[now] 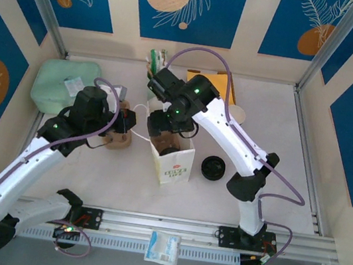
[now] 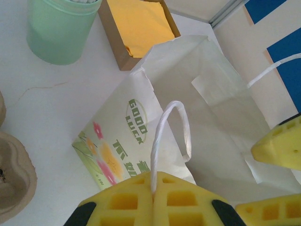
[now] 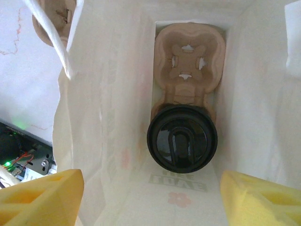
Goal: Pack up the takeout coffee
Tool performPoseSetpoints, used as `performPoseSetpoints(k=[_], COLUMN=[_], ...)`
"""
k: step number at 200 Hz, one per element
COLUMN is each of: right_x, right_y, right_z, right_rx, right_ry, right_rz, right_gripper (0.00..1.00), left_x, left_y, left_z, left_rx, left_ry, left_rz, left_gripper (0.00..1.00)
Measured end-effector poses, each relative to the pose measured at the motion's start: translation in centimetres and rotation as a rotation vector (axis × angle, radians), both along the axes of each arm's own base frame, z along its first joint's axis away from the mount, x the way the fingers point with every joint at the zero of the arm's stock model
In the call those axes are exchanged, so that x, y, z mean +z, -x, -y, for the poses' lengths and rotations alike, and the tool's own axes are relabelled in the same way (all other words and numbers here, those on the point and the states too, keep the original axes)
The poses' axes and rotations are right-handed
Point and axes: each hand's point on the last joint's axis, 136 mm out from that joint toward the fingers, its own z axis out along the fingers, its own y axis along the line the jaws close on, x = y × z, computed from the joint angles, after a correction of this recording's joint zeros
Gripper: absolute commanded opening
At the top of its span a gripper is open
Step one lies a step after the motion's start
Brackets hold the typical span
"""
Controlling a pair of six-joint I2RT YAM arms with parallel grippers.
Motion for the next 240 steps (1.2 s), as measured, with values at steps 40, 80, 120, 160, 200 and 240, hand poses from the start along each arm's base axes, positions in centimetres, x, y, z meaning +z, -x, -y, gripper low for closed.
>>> performPoseSetpoints(k=[40,80,120,160,200,240], right_x=[0.1,0.1,0.3,0.8,1.6,2.7], right_y=[0.3,0.4,0.8,1.0,1.2,1.6], right_z=[0.1,0.2,0.4,0.5,0.8,1.0], right_rx=[-0.001,-0.006,-0.007,-0.010,-0.013,-0.009], right_ry=[-0.001,0.003,0.006,-0.005,-0.021,-0.049], right_rz=[0.002,-0.001,0.010,0.018,0.032,0.050], right_gripper=[0.76,0.76,0.76,0.76,0.76,0.76], left_x=[-0.1,0.1,0.6,0.9,1.8,2.4], left_y=[-0.1,-0.1,-0.1,-0.1,-0.2,-0.1], left_z=[0.0,0.0,0.1,0.1,0.0,-0.4], left_rx=[0.000,0.000,-0.002,-0.004,0.002,0.006], left_ry=[-0.001,0.000,0.003,0.005,0.009,-0.010], left_rz=[-0.001,0.002,0.012,0.022,0.039,0.052], left_gripper=[0.03,0.04,0.09,0.14,0.22,0.31])
